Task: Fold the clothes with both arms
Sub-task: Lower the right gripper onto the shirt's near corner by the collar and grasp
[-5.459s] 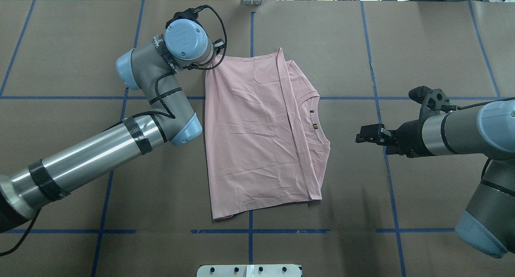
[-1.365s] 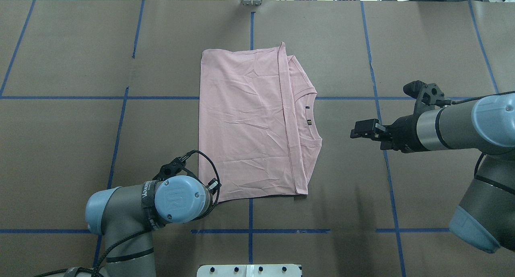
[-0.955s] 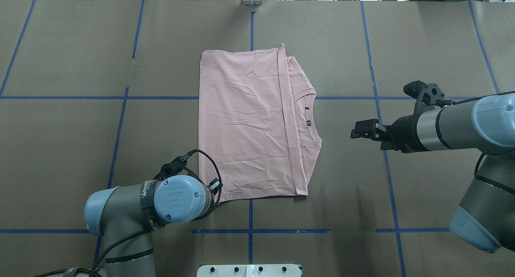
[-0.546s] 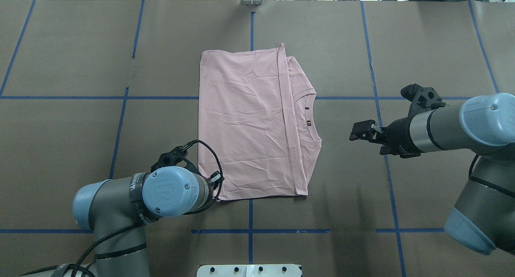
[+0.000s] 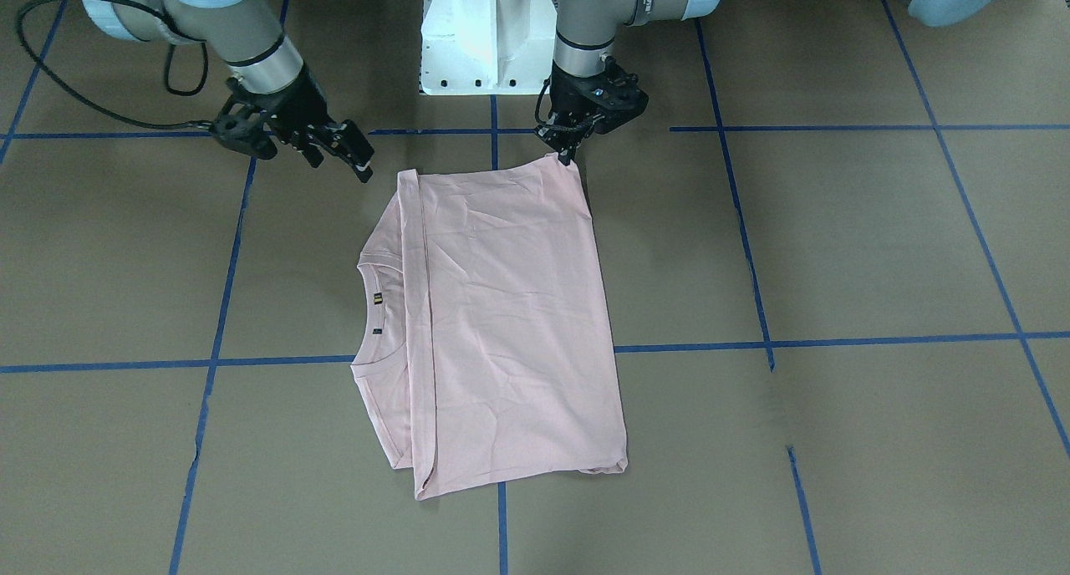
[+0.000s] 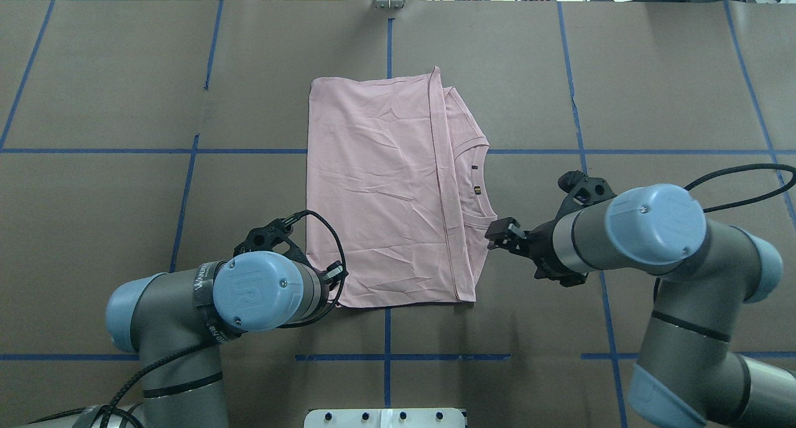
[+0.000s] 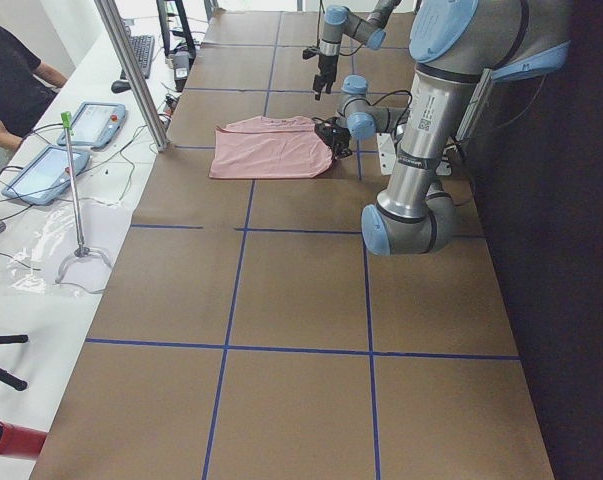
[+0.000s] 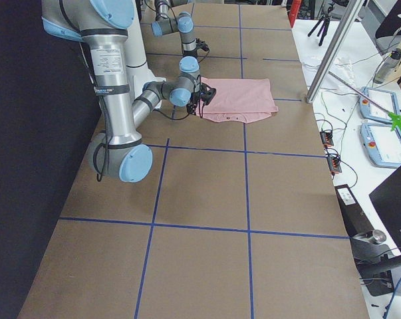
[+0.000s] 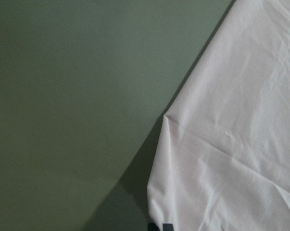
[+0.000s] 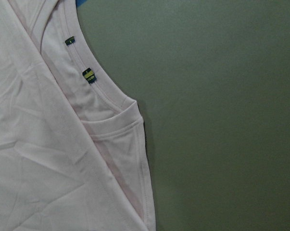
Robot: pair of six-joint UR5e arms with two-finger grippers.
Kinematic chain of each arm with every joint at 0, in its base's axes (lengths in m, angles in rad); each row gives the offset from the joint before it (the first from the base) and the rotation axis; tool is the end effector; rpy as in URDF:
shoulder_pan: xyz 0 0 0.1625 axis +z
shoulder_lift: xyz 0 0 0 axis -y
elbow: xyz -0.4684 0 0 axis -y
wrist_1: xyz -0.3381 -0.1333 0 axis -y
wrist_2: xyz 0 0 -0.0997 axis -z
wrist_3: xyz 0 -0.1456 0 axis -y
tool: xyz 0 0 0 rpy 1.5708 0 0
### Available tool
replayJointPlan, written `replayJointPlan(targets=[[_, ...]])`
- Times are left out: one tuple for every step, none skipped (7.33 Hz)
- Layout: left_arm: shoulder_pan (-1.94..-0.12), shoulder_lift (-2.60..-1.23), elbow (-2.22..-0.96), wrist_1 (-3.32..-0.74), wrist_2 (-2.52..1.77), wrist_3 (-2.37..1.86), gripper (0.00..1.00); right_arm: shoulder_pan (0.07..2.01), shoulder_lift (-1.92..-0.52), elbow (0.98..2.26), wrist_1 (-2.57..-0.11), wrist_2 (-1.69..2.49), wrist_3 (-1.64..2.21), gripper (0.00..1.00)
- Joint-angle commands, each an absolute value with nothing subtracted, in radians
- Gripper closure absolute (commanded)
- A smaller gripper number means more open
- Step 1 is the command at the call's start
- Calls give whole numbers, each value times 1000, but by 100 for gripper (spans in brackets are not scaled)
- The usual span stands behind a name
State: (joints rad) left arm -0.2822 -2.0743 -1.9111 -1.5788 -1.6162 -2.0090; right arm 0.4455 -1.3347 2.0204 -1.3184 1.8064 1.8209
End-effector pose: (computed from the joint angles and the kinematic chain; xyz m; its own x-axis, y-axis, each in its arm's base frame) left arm 0.5658 -0.2960 0.3409 0.4687 -0.5772 -0.6687 0.4906 0.7996 -0.3464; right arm -0.4484 -0.3242 0.4071 0.4553 0.4841 0.7472 -0.3735 0.8657 -0.3333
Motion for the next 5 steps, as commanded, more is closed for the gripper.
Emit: replayJointPlan(targets=[[-282,-2075,-1911,-1580,-1618,-2008,100,384,-1208,1933,-1419,1740,1842,0],[-282,-2074,-1911,-1580,-1618,-2008,100,374,-1166,1871,-1419,1715,1842,0],[-282,-2074,-1911,-1580,-1618,-2008,100,370,-1164,1852,-1419,1713,1841,0],[-282,-2074,-1911,-1580,-1618,-2008,100,368,-1163,1832,-1417,1713,1841,0],[-282,-2075,-1910,-1582,-1618,-2008,100,367,-1163,1821,-1416,1713,1841,0]])
